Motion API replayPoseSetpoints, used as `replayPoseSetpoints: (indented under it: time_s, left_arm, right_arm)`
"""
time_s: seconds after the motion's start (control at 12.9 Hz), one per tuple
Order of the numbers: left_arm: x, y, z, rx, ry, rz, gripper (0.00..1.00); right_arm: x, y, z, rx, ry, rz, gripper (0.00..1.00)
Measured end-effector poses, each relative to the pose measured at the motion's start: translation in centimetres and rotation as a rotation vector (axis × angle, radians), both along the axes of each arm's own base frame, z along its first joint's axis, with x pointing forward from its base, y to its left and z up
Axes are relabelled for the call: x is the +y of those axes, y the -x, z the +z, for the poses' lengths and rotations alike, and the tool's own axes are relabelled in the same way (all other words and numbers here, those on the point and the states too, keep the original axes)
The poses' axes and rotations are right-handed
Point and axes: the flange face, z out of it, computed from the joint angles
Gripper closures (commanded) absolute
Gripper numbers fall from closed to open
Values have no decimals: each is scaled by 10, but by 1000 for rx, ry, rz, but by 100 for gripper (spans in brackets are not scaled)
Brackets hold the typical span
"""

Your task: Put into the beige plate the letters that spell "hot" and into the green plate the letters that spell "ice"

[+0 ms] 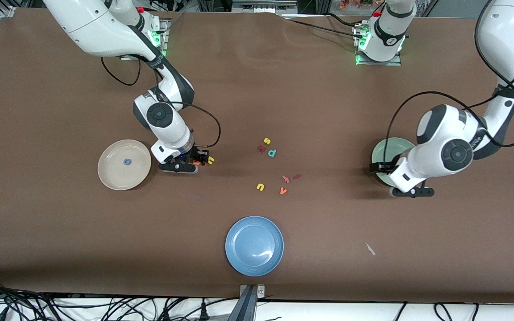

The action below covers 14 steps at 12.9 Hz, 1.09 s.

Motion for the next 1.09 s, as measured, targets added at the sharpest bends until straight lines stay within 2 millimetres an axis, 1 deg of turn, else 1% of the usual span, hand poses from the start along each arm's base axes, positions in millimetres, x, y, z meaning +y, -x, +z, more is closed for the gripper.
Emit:
replayPoseSetpoints:
  time_s: [0.23,0.39,0.54,0.62,0.7,0.78,0.85,0.93,1.01,1.09]
  left_arm:
    - [-84,15,4,3,-35,126,1]
    - [-138,25,6,-1,-45,198,2]
    - [-178,28,-2,-18,-12,235,2]
    - [-194,29,-10,-36,16,231,2]
    - [-205,31,-22,-57,25,212,2]
    - [-214,34,-36,-82,5,170,2]
    - [-223,39,-49,-105,-27,116,5]
    - [-232,45,-61,-126,-52,65,11]
    - [-240,49,-69,-141,-57,32,12]
    - [-247,51,-75,-154,-41,18,22]
  right_arm:
    - [-1,0,-2,2,3,1,36]
    - [-1,0,-4,0,-1,1,39]
    - [0,1,-7,1,-5,1,45]
    - [0,0,-7,-2,-7,2,49]
    - [0,0,-7,-3,-7,3,56]
    - [0,0,-7,-4,-5,6,64]
    - [0,0,-6,-8,-2,13,69]
    - [0,0,-6,-11,0,14,69]
    - [0,0,-5,-12,0,15,72]
    - [1,0,-5,-13,-1,16,72]
